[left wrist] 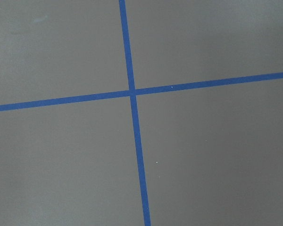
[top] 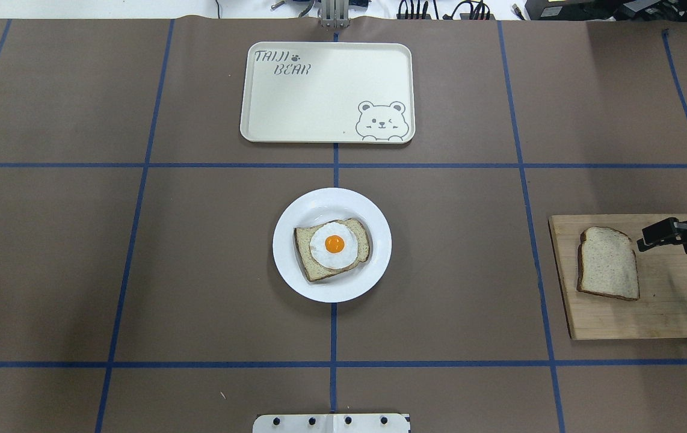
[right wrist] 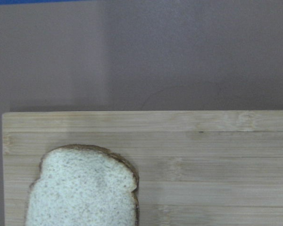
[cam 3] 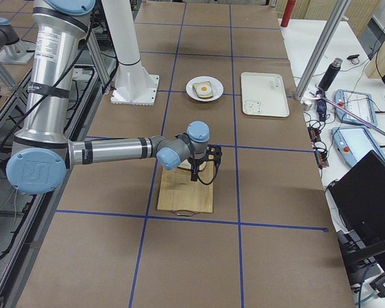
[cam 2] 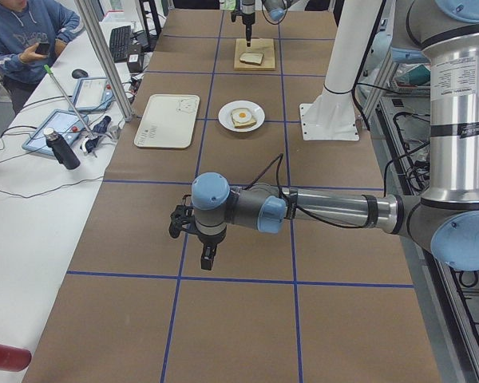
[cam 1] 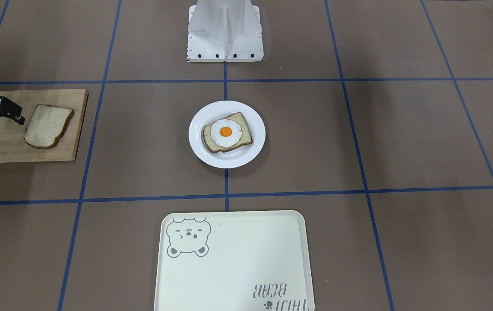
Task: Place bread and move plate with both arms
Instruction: 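Lower the right gripper over the bread slice on the wooden board, then close the right gripper on the bread slice's edge, then lift the bread slice with the right gripper and carry it over the egg toast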
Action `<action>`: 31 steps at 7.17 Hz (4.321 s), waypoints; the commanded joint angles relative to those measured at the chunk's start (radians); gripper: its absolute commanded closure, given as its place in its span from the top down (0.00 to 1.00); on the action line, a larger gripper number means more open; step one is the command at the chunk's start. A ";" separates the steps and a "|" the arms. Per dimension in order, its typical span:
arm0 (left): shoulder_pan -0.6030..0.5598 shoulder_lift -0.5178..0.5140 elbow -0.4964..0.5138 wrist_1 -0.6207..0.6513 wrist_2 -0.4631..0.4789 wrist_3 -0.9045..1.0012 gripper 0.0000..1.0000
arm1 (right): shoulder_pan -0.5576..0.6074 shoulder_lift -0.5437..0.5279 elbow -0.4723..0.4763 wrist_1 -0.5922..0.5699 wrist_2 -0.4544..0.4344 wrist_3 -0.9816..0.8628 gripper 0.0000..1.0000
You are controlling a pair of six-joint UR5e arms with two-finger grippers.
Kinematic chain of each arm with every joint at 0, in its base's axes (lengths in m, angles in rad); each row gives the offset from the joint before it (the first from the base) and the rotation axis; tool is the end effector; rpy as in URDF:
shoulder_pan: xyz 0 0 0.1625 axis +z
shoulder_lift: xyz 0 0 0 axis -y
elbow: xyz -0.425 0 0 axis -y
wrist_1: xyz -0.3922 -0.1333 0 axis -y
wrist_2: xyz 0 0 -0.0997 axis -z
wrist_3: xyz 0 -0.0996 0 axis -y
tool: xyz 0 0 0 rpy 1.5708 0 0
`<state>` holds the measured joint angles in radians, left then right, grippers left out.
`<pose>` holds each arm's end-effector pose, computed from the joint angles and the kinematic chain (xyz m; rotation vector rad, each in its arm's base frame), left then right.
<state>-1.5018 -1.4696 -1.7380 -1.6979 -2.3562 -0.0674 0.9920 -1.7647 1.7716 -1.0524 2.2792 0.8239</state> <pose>-0.0310 -0.4630 0.6094 0.1293 0.7936 0.0773 -0.1803 -0.4012 0.5923 -0.0620 -0.8518 0.0440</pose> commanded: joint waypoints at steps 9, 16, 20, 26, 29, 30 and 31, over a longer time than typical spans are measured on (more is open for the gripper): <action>0.000 -0.002 0.009 0.000 0.000 0.003 0.99 | -0.085 0.025 -0.032 0.005 -0.009 0.067 0.52; 0.000 -0.002 0.009 0.000 -0.002 0.005 0.99 | -0.084 0.025 -0.038 0.014 0.019 0.069 0.01; 0.000 -0.009 0.012 0.000 -0.002 0.001 0.99 | -0.025 0.013 -0.044 0.112 0.150 0.073 0.00; 0.000 -0.021 0.018 -0.002 -0.058 0.000 0.99 | 0.111 0.265 -0.055 0.106 0.387 0.287 0.00; 0.000 -0.046 0.020 -0.003 -0.058 0.003 0.99 | -0.092 0.573 -0.124 0.107 0.283 0.537 0.00; 0.000 -0.051 0.020 -0.003 -0.058 0.003 0.99 | -0.164 0.634 -0.126 0.109 0.199 0.581 0.00; 0.000 -0.051 0.020 -0.003 -0.058 0.003 0.99 | -0.231 0.680 -0.127 0.111 0.112 0.680 0.00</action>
<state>-1.5018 -1.5173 -1.7185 -1.7011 -2.4145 -0.0645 0.8488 -1.1581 1.6500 -0.9436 2.4953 1.3991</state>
